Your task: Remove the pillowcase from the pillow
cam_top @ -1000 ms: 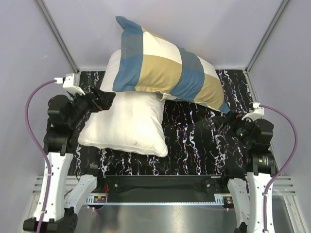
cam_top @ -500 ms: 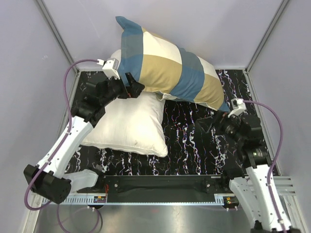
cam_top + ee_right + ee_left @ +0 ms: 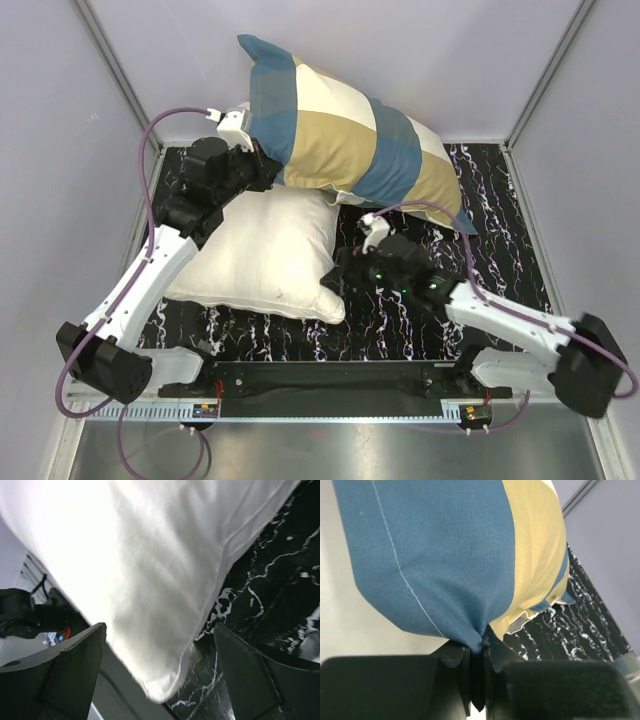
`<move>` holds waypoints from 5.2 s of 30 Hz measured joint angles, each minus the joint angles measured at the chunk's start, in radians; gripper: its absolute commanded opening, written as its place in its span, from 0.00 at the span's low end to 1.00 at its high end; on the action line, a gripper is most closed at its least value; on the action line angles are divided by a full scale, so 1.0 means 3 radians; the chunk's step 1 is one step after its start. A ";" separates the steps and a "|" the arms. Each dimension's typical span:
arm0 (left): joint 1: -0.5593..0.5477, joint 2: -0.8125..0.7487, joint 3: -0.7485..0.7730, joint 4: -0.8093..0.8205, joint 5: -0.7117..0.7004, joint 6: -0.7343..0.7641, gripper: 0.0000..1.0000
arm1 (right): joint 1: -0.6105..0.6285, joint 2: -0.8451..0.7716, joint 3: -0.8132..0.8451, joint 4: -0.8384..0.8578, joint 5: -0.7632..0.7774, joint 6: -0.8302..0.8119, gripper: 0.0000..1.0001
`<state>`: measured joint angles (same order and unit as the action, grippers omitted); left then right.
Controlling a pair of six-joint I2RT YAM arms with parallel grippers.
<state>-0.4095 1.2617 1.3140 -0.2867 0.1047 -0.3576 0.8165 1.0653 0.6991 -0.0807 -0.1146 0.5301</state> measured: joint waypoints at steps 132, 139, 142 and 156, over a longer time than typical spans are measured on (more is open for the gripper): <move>0.0483 0.0200 -0.0722 -0.1556 -0.1298 -0.0055 0.00 | -0.0217 -0.1637 0.1031 -0.1242 0.2992 -0.1951 0.00; 0.1106 0.0851 -0.0004 -0.1661 -0.1268 0.0191 0.04 | -0.0220 -0.1709 0.1265 -0.1569 0.2997 -0.1948 0.00; 0.1128 0.0814 -0.0004 -0.1662 -0.1217 0.0275 0.74 | -0.0220 -0.1764 0.1293 -0.1638 0.2998 -0.1947 0.00; 0.0088 -0.1719 -0.0548 -0.0053 0.0192 0.1105 0.99 | -0.0224 -0.1411 0.1183 -0.1630 0.2651 -0.1747 0.00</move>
<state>-0.3832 0.7460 1.1496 -0.3027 0.1623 -0.0261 0.7494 0.6418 1.0538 -0.5697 0.6807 0.0059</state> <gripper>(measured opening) 0.988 0.033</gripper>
